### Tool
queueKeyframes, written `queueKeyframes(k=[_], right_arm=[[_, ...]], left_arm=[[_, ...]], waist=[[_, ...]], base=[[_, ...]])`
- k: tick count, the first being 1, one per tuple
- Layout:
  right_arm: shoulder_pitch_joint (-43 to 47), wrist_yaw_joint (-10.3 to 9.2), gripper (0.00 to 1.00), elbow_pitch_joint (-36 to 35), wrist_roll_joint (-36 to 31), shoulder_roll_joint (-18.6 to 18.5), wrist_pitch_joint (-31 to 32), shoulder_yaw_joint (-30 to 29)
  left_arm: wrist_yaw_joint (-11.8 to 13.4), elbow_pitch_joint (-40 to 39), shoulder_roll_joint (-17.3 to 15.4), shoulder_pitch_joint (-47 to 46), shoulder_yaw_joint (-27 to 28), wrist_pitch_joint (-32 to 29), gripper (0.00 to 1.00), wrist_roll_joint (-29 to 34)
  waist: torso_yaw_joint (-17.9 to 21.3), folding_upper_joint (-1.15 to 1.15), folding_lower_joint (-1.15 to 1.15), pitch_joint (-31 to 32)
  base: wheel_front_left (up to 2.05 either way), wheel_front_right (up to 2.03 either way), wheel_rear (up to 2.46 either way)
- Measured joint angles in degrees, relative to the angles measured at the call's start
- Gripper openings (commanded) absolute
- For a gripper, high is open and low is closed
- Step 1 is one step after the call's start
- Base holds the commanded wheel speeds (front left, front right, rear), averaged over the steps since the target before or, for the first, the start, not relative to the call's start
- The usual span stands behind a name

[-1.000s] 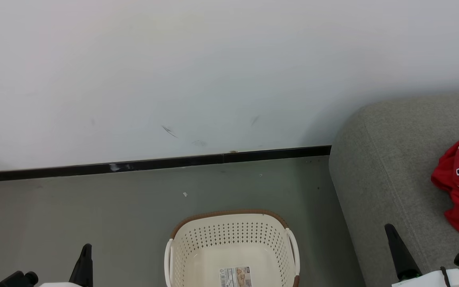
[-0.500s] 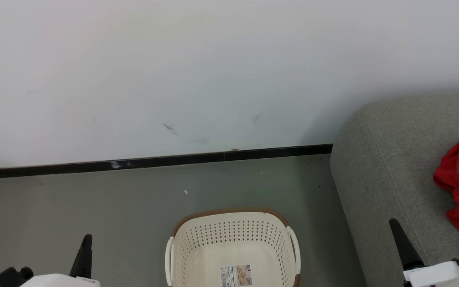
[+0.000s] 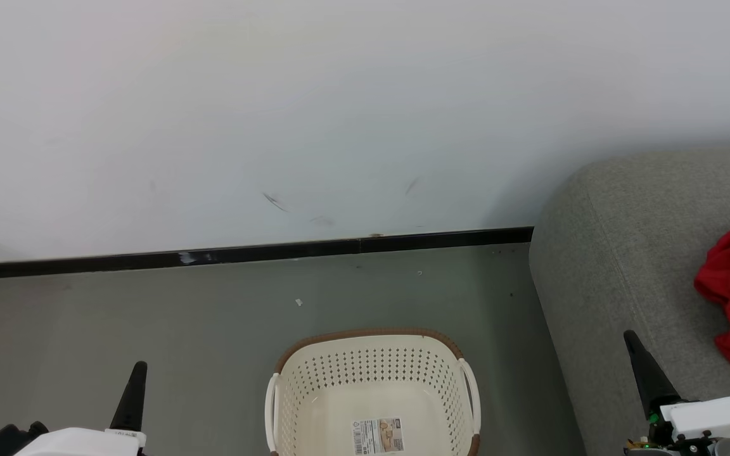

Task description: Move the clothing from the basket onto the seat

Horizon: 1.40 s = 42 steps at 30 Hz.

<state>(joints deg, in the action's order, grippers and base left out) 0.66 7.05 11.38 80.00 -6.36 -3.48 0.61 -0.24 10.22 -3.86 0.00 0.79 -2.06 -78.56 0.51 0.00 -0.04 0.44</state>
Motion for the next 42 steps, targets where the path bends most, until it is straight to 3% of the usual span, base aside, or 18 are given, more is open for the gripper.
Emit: queueKeyframes(k=[19, 42], right_arm=[[-3.58, 0.0, 0.0, 2.63, 18.59, -1.55, 2.57, 0.21], [-4.59, 0.0, 0.0, 3.44, 18.92, -1.65, 2.89, 0.27]], left_arm=[[-3.58, 1.47, 1.75, -2.14, 3.35, -3.7, 0.0, -13.05], [-4.02, 1.99, 1.81, -2.97, 3.48, -3.92, 0.0, -13.24]], waist=[[-0.52, 0.0, 0.01, -0.43], [-0.51, 0.0, 0.01, -0.42]], base=[[0.0, 0.0, 0.0], [0.0, 0.0, 0.0]])
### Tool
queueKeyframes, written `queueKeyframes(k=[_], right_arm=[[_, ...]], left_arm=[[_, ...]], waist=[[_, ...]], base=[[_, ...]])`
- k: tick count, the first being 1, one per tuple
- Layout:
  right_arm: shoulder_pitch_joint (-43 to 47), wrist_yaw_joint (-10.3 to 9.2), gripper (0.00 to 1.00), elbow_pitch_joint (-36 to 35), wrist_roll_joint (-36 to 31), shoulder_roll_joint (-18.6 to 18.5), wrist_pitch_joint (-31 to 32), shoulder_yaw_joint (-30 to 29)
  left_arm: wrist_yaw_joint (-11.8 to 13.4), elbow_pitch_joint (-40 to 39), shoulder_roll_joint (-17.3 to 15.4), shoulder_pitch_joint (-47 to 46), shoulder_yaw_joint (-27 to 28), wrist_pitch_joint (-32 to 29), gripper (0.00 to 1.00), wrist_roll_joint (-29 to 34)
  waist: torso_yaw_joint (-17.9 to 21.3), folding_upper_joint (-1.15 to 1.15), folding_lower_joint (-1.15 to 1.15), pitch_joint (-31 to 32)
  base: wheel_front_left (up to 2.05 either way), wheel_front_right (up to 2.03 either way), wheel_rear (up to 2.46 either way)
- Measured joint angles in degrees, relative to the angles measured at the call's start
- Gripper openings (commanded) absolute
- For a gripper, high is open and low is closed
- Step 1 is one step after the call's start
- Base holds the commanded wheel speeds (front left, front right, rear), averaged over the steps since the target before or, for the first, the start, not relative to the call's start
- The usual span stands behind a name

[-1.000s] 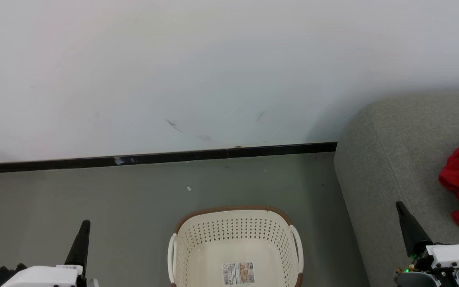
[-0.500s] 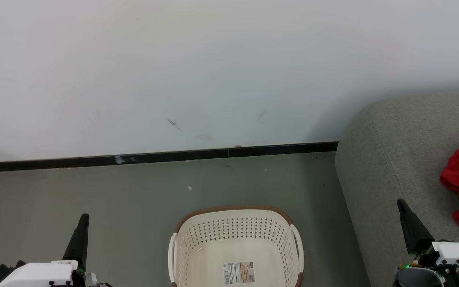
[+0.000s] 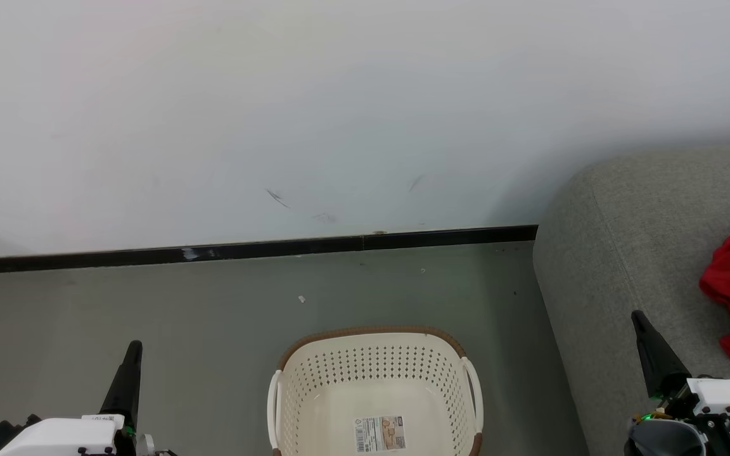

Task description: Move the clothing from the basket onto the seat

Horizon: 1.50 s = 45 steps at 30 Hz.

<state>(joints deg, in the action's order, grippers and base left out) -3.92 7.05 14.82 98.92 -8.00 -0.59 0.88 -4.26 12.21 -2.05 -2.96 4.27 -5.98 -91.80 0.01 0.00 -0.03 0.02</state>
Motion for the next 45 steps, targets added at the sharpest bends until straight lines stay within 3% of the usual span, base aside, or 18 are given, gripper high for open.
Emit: queueKeyframes(k=[45], right_arm=[[-0.01, 0.0, 0.0, 0.15, 0.01, -0.14, 0.0, 0.08]], left_arm=[[-0.45, 0.6, 0.0, -0.09, 0.19, 0.0, 0.0, 0.0]], waist=[[0.01, 0.0, 0.01, 0.01]], base=[[0.0, 0.0, 0.0]])
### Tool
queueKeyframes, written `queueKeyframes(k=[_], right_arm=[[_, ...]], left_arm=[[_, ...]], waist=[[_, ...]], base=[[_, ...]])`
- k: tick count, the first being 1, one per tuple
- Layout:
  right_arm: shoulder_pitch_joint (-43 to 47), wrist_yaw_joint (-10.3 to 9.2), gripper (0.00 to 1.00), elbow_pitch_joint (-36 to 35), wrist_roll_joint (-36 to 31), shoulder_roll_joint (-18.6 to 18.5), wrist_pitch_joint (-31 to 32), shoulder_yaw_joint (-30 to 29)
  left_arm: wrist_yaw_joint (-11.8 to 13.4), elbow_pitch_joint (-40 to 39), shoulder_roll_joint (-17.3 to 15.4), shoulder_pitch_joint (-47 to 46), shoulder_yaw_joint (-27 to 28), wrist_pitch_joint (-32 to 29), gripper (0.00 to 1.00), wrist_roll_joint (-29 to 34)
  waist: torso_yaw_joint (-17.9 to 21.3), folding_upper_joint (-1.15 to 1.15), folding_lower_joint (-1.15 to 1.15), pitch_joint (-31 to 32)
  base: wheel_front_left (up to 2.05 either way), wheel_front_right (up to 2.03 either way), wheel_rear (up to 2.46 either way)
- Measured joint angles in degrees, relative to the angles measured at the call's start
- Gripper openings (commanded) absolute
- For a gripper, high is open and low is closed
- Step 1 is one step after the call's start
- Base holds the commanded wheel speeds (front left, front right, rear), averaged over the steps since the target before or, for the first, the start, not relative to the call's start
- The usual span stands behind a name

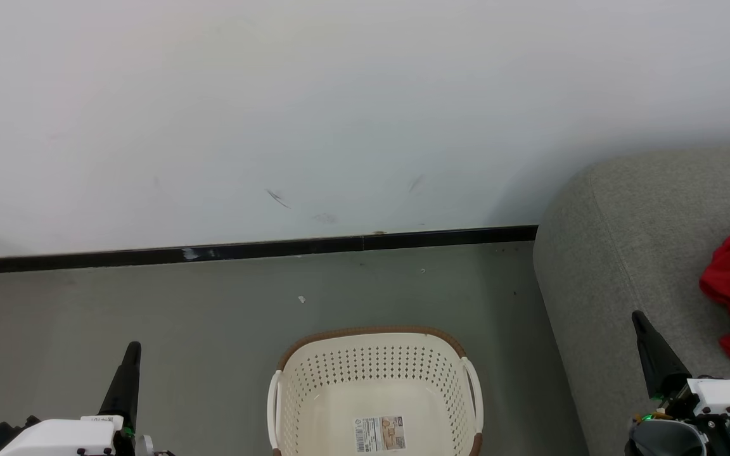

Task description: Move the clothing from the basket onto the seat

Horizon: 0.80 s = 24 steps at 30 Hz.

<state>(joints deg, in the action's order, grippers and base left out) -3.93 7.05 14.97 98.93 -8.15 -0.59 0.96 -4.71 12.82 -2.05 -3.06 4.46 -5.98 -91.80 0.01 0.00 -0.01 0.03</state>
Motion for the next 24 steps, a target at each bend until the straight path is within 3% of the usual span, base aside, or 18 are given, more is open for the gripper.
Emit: queueKeyframes(k=[24], right_arm=[[0.0, 0.0, 0.0, 0.03, 0.0, -0.03, 0.0, 0.04]], left_arm=[[-0.05, 0.21, 0.0, -0.05, 0.02, -0.01, 0.0, 0.0]], waist=[[0.0, 0.0, 0.0, 0.0]], base=[[0.0, 0.0, 0.0]])
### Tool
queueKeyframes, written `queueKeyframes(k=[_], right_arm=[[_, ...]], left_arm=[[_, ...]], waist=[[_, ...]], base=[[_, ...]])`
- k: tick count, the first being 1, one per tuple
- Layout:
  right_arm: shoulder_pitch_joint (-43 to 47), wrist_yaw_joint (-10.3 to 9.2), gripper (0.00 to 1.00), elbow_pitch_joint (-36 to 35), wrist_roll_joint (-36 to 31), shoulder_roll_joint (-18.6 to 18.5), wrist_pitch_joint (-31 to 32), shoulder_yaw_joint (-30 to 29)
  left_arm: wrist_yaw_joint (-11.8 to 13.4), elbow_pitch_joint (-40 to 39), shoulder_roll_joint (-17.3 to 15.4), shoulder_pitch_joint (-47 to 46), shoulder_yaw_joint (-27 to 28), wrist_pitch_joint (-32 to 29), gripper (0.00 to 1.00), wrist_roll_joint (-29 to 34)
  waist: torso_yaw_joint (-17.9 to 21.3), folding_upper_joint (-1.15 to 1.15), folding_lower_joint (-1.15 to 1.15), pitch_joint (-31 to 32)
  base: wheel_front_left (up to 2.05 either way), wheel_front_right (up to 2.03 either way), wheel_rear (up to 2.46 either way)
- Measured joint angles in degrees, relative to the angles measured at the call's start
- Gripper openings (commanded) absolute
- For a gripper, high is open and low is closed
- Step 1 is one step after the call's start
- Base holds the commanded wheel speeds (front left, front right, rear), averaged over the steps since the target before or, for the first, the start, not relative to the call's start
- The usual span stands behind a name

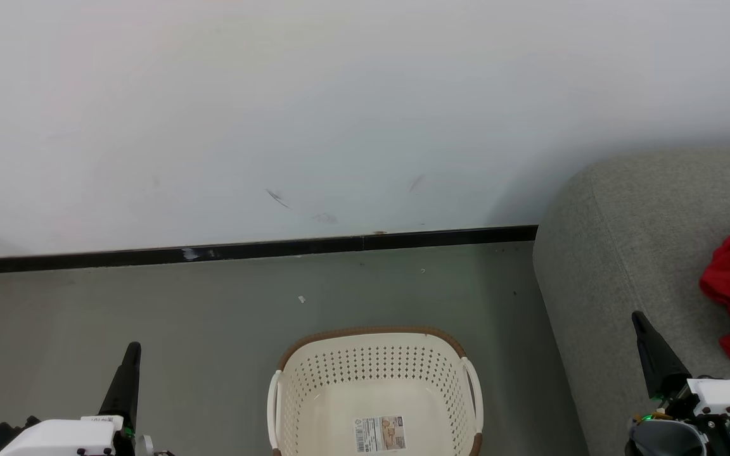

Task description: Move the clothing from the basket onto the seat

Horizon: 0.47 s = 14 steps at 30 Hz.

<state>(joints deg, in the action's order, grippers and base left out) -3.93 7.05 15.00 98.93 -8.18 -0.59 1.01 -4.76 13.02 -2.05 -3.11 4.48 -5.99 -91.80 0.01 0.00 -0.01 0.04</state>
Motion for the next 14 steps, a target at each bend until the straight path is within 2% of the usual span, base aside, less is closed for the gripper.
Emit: queueKeyframes(k=[14], right_arm=[[0.0, 0.0, 0.0, 0.01, 0.0, -0.01, 0.0, 0.01]], left_arm=[[-0.01, 0.05, 0.0, -0.03, 0.02, 0.0, 0.0, 0.0]], waist=[[0.0, 0.0, 0.0, 0.0]], base=[[0.0, 0.0, 0.0]])
